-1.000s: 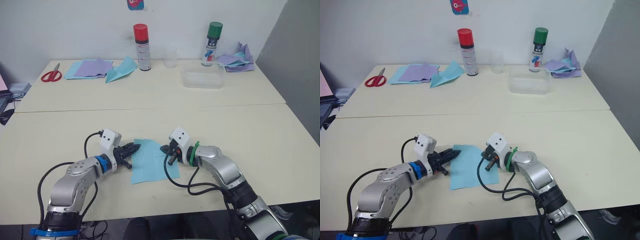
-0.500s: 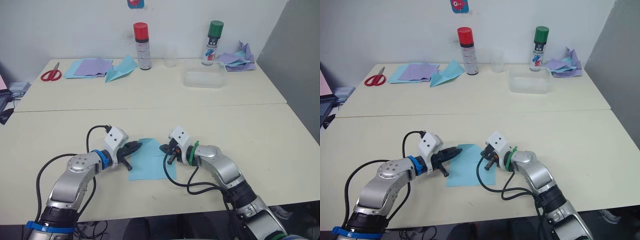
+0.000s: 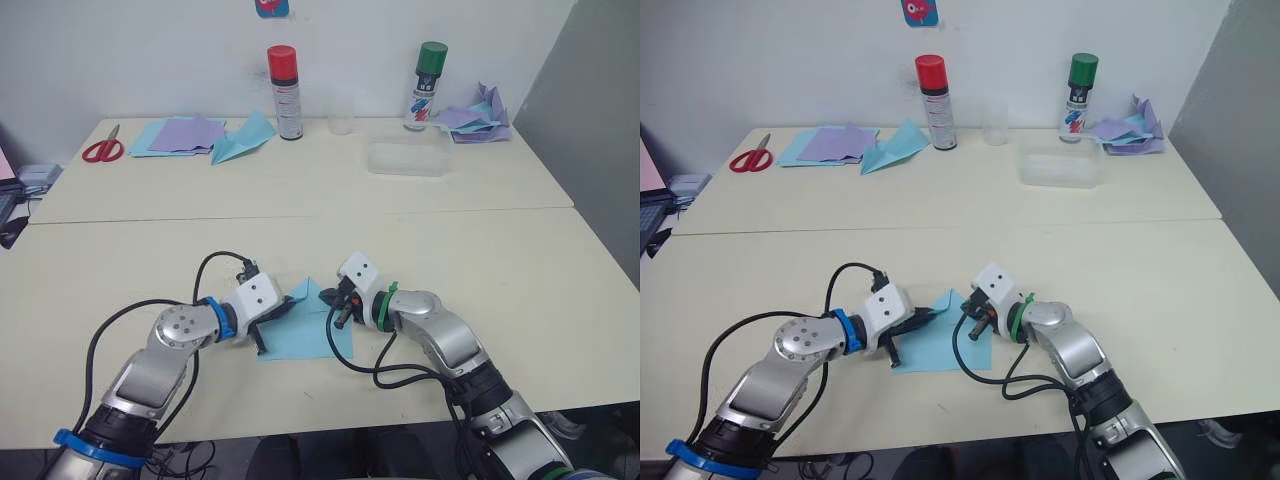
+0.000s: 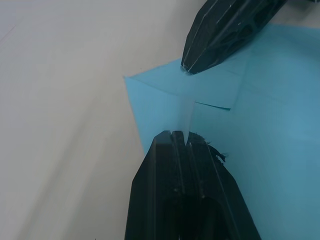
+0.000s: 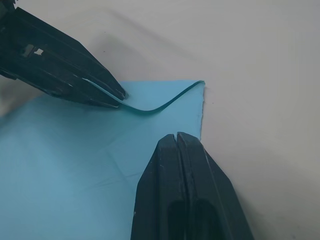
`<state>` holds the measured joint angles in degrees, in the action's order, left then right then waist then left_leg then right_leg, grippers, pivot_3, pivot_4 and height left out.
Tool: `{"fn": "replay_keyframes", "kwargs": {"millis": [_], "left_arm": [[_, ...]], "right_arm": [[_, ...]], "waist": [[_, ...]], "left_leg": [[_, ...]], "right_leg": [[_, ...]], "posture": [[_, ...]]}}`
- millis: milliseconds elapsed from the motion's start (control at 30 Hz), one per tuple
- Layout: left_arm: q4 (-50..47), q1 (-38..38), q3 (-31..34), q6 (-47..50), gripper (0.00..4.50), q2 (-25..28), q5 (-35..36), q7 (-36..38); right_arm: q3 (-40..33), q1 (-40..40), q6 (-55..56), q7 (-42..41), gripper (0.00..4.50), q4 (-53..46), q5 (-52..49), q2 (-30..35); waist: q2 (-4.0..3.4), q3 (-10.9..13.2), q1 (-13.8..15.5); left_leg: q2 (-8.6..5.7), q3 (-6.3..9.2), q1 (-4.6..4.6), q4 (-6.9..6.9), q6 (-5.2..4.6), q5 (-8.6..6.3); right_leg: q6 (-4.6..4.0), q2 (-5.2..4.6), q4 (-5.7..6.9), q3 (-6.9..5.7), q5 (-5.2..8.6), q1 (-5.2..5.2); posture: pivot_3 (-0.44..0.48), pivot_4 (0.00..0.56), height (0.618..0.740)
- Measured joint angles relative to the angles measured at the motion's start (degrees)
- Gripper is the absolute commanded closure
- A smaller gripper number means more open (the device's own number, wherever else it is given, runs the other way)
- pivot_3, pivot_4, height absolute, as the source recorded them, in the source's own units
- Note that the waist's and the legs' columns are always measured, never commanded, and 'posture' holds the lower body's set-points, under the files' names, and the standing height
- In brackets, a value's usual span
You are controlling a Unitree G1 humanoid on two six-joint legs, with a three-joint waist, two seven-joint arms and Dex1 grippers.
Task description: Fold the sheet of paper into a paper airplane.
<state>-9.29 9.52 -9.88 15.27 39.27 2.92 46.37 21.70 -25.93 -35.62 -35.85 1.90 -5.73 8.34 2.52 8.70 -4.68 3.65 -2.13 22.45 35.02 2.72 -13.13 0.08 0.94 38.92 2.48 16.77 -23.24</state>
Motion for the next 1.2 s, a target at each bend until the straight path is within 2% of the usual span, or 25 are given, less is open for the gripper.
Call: {"fn": "replay_keyframes", "kwargs": {"millis": [200, 533, 833, 1200], "left_arm": [[0.36, 1.12, -0.85, -0.54, 4.47, 0.71, -1.54, 1.12], [0.25, 1.22, -0.9, -0.74, 4.47, 0.72, -1.45, 1.9], [0.25, 1.16, -0.86, -0.76, 4.47, 0.73, -1.44, 1.82], [0.95, 1.15, -0.85, -2.37, 4.47, 0.73, -1.56, 1.57]], "right_arm": [[-0.7, -0.01, 0.5, 0.47, 4.5, 0.76, -0.13, -1.14], [-7.03, -4.1, 5.39, 4.8, 4.5, 8.71, -2.22, -8.99], [-5.89, -4.78, 7.76, 4.23, 4.5, 13.12, -1.32, -9.01], [-2.59, -5.7, 9.18, 3.93, 4.5, 13.69, 2.22, -8.29]], "waist": [[0.0, -0.01, 0.03], [-0.07, 0.05, 0.22], [-0.09, 0.06, 0.28], [-0.09, 0.05, 0.28]], "left_leg": [[-0.01, 0.01, -0.02, 0.01, -0.01, 0.0], [-0.03, 0.03, 0.18, 0.02, 0.0, 0.0], [-0.02, 0.07, 0.17, 0.02, -0.01, 0.0], [-0.01, 0.08, 0.15, 0.02, -0.01, 0.0]], "right_leg": [[0.0, 0.0, 0.03, -0.01, 0.0, 0.02], [0.0, -0.01, -0.01, -0.04, 0.0, -0.05], [0.0, -0.01, 0.03, -0.09, 0.0, -0.05], [0.0, 0.0, 0.06, -0.11, 0.0, -0.05]], "posture": [[0.0, 0.15, 0.74], [0.0, 0.15, 0.74], [0.0, 0.15, 0.74], [0.0, 0.15, 0.74]]}}
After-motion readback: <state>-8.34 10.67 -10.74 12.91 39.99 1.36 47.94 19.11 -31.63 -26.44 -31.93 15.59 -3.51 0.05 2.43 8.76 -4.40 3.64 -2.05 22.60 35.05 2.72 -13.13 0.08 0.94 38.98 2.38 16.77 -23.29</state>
